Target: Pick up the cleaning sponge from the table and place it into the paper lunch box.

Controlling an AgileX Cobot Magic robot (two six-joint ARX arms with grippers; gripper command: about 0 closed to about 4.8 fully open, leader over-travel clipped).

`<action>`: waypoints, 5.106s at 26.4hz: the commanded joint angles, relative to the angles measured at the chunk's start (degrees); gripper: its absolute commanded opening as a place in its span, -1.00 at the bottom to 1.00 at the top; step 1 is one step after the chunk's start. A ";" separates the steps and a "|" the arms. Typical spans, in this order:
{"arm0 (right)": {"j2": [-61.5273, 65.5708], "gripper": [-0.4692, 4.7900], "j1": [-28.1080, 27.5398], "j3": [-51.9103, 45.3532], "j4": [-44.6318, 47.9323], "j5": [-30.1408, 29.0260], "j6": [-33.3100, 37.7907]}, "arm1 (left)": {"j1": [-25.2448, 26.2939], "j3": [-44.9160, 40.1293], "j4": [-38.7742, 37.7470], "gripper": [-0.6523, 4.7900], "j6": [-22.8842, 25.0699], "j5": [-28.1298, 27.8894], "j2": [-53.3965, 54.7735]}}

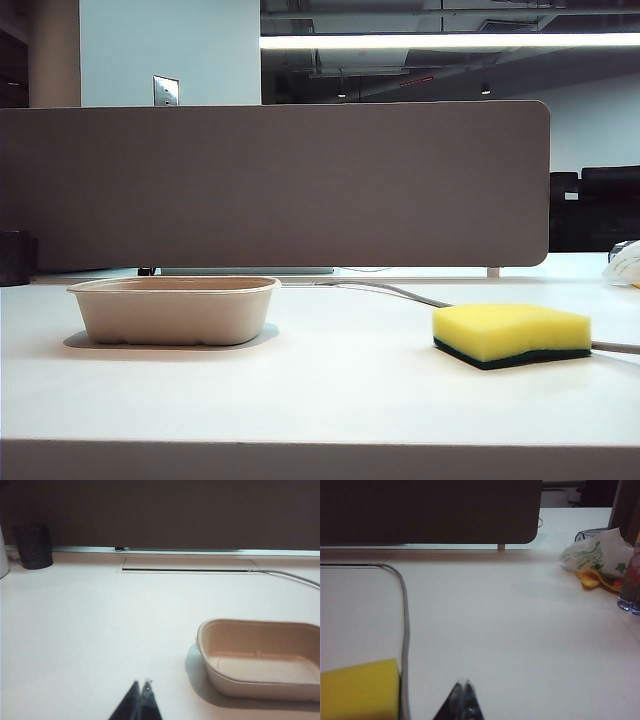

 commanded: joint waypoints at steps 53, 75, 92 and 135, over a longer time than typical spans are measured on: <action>95.60 1.00 24.44 70.27 -46.10 2.01 -24.13 | -41.20 0.07 0.44 -0.78 0.07 -0.70 14.56; 109.94 -0.77 27.19 70.40 -45.97 -1.09 -20.31 | -41.18 0.07 0.44 -0.78 0.07 -0.63 14.88; 103.45 -0.84 31.71 75.14 -37.51 -13.51 -13.22 | -31.52 0.07 0.35 -0.78 0.07 0.66 12.61; 125.50 1.00 43.93 115.12 -43.50 -16.28 -8.85 | -19.06 0.07 0.42 -0.78 0.07 0.68 9.09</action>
